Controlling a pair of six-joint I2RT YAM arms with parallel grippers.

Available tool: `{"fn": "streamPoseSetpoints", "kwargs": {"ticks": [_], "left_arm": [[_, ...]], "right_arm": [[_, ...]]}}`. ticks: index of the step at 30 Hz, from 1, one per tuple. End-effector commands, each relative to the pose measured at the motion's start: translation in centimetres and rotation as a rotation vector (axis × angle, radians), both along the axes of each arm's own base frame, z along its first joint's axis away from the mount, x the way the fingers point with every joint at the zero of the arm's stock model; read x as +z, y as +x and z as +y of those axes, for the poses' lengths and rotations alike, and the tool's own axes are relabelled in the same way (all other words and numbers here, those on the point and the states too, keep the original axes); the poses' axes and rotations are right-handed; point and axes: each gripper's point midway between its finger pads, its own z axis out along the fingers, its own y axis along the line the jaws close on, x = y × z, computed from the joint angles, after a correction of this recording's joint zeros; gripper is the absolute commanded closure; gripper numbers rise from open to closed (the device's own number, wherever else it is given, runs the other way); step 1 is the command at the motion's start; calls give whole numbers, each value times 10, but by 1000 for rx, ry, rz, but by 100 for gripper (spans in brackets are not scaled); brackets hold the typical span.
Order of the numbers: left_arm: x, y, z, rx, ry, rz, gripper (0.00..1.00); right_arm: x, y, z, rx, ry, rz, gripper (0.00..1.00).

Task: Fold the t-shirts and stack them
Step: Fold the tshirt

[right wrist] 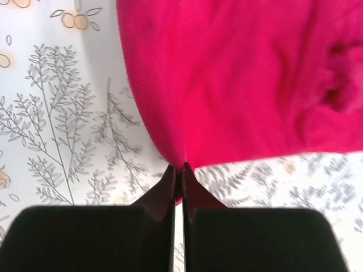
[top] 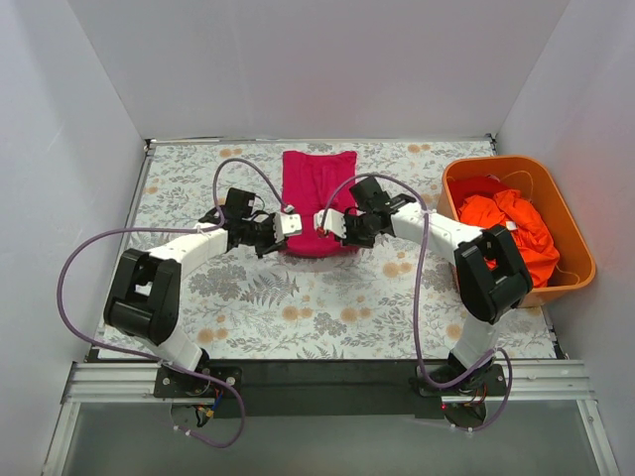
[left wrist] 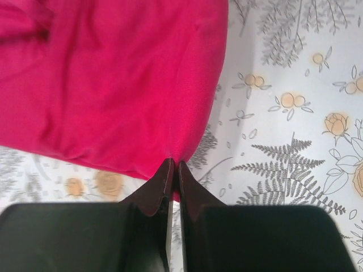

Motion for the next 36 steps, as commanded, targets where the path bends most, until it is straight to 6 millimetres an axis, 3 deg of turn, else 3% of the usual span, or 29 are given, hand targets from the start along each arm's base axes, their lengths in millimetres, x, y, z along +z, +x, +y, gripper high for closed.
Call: {"fn": "streamPoseSetpoints", "kwargs": {"ticks": [1,7,10,14,18,21,23,29,32,34,35,36], "left_arm": [[52,9,-4,4,-54,-85,100],[68,-11,-3,-29,-71,-86,100],[64,-38,-2,-77,-65,-51,100],[76,-92,-4,-157,-67,-8,100],[95,-147,-3,-224,-97,83,100],[113,-171,0,-207,-130,133,100],[122,-168,1,-176,-133,126,100],[135,-121,-4,-127,-103,78,100],[127,-89,-2,-89,-86,76,100],[126,-70,5,-70,-92,62,100],[117,-61,6,-65,-82,86,100],[120,-51,6,-62,-82,72,100]], "right_arm": [[47,7,-3,-23,45,-52,99],[59,-23,-11,-8,50,-12,99],[55,-49,-17,33,35,0,99],[58,-99,-21,75,32,94,99],[84,-144,-26,119,63,134,99],[110,-161,-24,143,113,145,99],[119,-163,-26,160,109,142,99],[117,-128,-26,213,61,115,99],[107,-103,-22,231,26,135,99],[117,-85,-16,249,44,100,99],[109,-77,-17,247,35,124,99],[115,-68,-14,251,41,104,99]]}}
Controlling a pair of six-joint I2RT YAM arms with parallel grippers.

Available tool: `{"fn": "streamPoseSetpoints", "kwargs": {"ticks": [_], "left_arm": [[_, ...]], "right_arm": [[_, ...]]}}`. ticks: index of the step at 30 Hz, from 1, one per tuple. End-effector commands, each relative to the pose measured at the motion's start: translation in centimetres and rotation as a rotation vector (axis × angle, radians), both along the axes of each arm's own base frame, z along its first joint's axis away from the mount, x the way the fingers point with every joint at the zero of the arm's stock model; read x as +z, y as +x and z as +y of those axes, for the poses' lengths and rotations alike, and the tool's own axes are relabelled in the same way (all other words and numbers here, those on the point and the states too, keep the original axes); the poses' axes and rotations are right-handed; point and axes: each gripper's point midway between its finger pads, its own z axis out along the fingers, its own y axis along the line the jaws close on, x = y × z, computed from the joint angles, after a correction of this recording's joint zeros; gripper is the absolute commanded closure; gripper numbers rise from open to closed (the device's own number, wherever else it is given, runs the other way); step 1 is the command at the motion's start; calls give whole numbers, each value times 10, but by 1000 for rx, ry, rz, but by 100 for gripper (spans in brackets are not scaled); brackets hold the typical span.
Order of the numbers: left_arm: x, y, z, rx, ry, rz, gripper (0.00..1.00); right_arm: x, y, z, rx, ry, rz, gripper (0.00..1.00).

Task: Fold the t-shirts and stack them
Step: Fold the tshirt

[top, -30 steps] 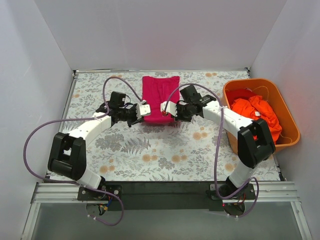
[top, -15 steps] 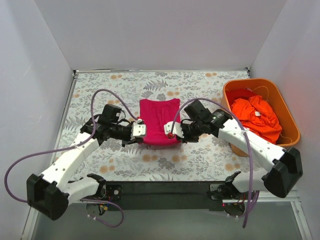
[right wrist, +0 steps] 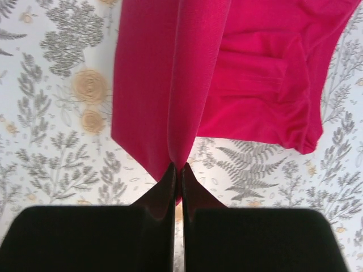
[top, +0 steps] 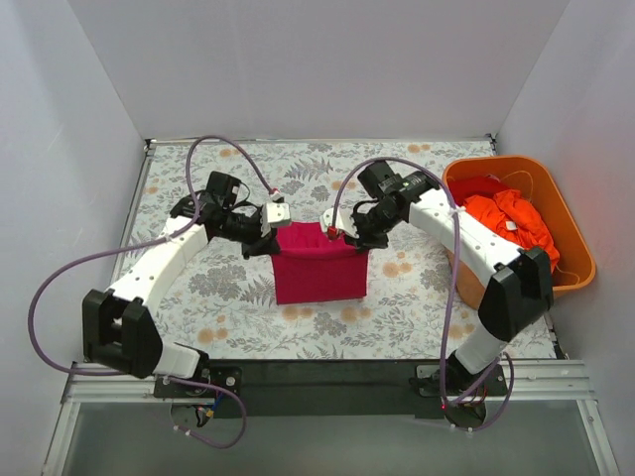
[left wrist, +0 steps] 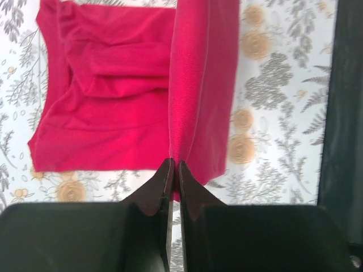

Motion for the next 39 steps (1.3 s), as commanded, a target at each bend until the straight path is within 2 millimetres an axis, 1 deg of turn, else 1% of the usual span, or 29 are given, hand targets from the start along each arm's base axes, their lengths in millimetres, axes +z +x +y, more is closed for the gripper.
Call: {"fn": "streamPoseSetpoints", "kwargs": {"ticks": [1,2,4,5,6,7,8,9,10,11,12,13,14,15,16,18,19,21,22,24,25,27,29,30,32,34,36,38,39], "left_arm": [[10,36,6,10,-9,-76,100],[4,46,6,14,-7,-64,100],[4,63,7,19,-7,-82,100],[-7,70,7,19,0,-53,100],[-3,81,6,24,-6,-69,100],[-5,89,7,27,-8,-76,100],[-9,96,7,36,-7,-68,100],[-13,108,8,45,-8,-61,100],[-16,116,8,49,-10,-59,100],[-17,123,9,56,-10,-58,100],[-31,131,11,64,-4,-23,100],[-24,142,10,67,-13,-39,100],[-27,148,12,73,-10,-33,100],[-32,154,15,76,-5,-24,100],[-37,164,14,80,-3,-19,100],[-46,173,18,93,2,-8,100],[-55,180,18,96,8,-2,100],[-64,187,21,114,21,1,100],[-74,192,21,118,26,9,100],[-83,197,24,134,44,13,100],[-86,199,25,138,47,17,100],[-99,201,30,152,69,32,100],[-107,206,34,171,75,26,100],[-108,209,35,178,79,15,100],[-112,210,36,180,80,24,100],[-115,210,36,180,77,31,100],[-107,209,34,179,65,29,100],[-96,206,33,171,40,28,100],[-86,202,33,166,33,28,100]], "right_arm": [[15,23,0,67,23,-45,99],[5,27,1,72,4,-16,99],[7,43,3,77,7,-30,99],[-5,50,4,89,-13,-6,99],[-8,56,4,92,-19,-1,99],[-2,70,6,84,-8,-23,99],[-15,78,8,100,-25,-5,99],[-18,83,8,102,-33,3,99],[-8,98,11,100,-15,-34,99],[-21,105,12,102,-28,-8,99],[-21,112,12,114,-28,-18,99],[-23,119,11,111,-30,-19,99],[-28,130,14,113,-33,-27,99],[-31,135,14,130,-34,-34,99],[-41,140,13,133,-41,-22,99],[-44,151,15,147,-39,-43,99],[-56,157,13,152,-50,-37,99],[-57,171,16,142,-43,-58,99],[-68,177,15,133,-49,-41,99],[-70,187,18,126,-47,-62,99],[-76,191,16,119,-53,-58,99],[-80,196,19,108,-48,-70,99],[-84,201,20,90,-44,-84,98],[-89,200,18,83,-49,-75,96],[-88,204,19,55,-50,-91,93],[-82,211,22,34,-34,-117,91],[-71,216,25,-2,-14,-138,90],[-58,219,26,-23,7,-154,93],[-46,218,28,-34,24,-167,94]]}}
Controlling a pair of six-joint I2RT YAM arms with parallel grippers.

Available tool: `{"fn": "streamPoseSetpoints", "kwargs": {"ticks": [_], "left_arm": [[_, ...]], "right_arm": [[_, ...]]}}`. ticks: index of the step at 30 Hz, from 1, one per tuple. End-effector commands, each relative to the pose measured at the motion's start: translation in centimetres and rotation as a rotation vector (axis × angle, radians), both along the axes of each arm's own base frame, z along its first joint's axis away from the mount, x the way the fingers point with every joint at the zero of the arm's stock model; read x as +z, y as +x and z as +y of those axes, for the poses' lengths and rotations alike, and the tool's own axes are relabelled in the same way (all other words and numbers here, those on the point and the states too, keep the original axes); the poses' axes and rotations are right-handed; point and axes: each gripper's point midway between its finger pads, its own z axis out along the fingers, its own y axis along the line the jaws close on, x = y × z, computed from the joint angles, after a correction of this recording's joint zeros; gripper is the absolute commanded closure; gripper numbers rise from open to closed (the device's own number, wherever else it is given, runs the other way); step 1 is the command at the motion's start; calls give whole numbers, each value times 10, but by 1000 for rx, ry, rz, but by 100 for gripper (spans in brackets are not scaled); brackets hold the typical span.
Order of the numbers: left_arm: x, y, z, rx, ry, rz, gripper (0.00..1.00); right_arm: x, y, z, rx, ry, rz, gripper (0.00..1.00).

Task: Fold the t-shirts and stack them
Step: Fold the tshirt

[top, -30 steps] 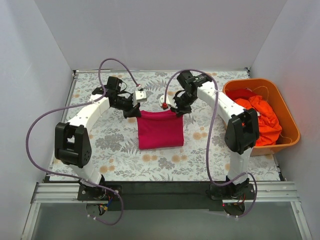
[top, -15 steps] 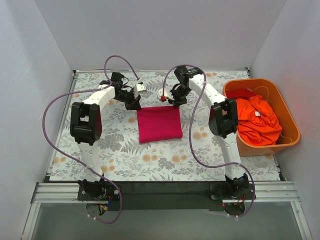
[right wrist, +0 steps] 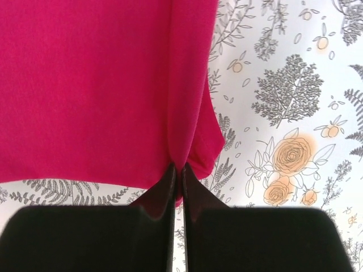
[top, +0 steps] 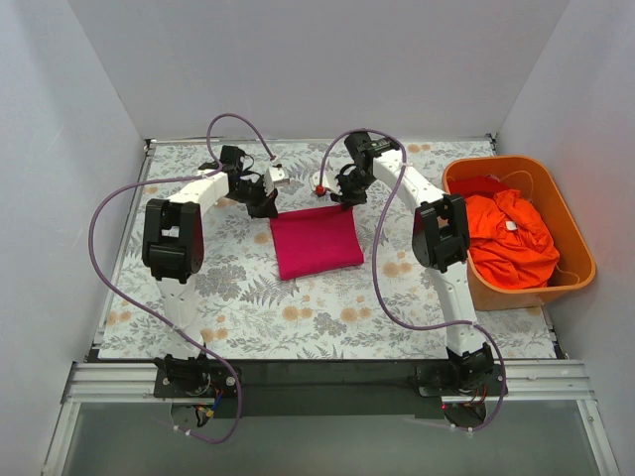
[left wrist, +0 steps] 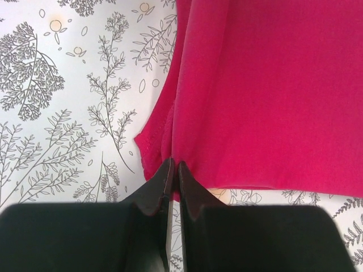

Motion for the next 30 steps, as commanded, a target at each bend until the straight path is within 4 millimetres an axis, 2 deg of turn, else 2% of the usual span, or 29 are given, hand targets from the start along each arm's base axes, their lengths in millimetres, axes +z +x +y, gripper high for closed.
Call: {"fn": "streamPoseSetpoints", "kwargs": {"ticks": [1,4,6,7,9,11,12,15,18,22,23,25,26,27,29,30], "left_arm": [[38,4,7,9,-34,-53,100],[45,-6,13,10,-35,-36,100],[42,-6,20,27,-13,-42,100],[34,-11,22,31,-2,-30,100],[28,-8,25,52,12,-32,100],[20,-4,26,67,24,-19,100],[17,1,28,80,31,-21,100],[8,16,29,122,43,-16,100],[4,32,30,157,45,-28,100],[-4,45,31,184,63,-18,100],[-5,46,31,191,64,-14,100],[-5,51,31,211,65,-10,100],[-7,52,32,231,73,2,100],[-11,55,33,247,79,10,100],[-19,59,40,285,114,18,100],[-22,62,42,307,123,23,100]], "right_arm": [[54,9,-2,-68,66,-85,94],[76,0,3,-49,124,-94,91],[74,-7,5,-37,133,-79,89],[72,-6,6,-32,138,-84,89],[59,-5,9,-26,124,-74,89],[55,7,11,-42,116,-98,87],[45,12,10,-53,100,-95,87],[34,29,5,-87,79,-115,87],[23,41,4,-105,76,-137,86],[13,54,4,-144,76,-160,82],[13,56,4,-151,80,-165,78],[13,66,6,-192,94,-186,59],[11,67,6,-216,95,-185,41],[13,72,3,-273,94,-191,15],[20,82,1,-331,110,-220,7],[31,84,-1,-371,119,-229,5]]}}
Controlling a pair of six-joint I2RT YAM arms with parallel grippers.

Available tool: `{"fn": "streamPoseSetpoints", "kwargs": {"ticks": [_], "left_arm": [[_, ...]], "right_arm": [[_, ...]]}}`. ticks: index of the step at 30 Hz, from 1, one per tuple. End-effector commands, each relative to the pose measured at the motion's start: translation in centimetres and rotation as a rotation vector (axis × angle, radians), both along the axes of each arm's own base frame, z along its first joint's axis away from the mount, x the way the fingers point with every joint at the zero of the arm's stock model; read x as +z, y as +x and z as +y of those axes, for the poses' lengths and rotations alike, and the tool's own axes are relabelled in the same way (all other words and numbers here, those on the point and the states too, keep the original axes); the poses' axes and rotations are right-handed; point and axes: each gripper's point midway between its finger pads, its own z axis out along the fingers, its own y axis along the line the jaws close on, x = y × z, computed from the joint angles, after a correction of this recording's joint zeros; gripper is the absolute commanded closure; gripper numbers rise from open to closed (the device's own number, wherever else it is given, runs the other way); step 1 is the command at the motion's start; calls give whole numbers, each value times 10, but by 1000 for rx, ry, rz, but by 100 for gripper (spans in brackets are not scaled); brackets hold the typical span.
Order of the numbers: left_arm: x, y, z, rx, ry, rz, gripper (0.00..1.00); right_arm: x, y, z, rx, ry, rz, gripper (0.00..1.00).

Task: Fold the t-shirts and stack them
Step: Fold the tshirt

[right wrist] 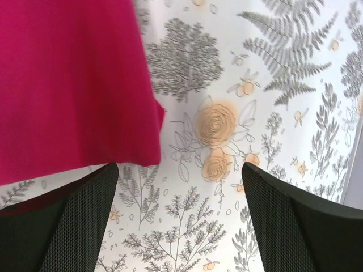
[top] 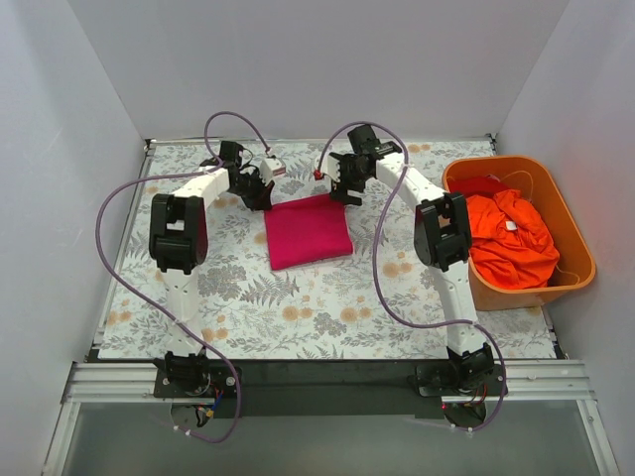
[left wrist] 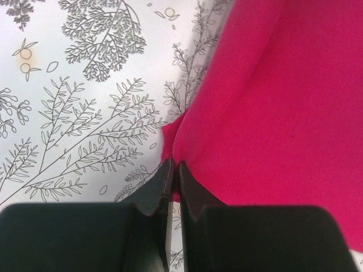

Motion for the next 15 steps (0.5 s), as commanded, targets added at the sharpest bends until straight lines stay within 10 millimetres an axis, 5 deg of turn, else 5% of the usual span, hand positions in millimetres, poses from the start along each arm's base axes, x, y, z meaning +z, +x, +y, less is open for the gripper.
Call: {"fn": "streamPoseSetpoints", "kwargs": {"ticks": [1,6,9,12,15], "left_arm": [[-2,22,20,118,66,-17,96],[5,43,19,249,24,-6,76],[35,58,20,373,-98,-2,60],[78,67,28,497,-245,-13,55],[116,48,15,499,-381,37,55]], "right_arm": [[38,23,-6,-153,62,-83,4],[74,-9,-11,-190,132,-39,5],[91,-33,-10,-235,205,38,8],[110,-50,-6,-276,286,105,11],[127,-71,9,-286,418,261,25]]}}
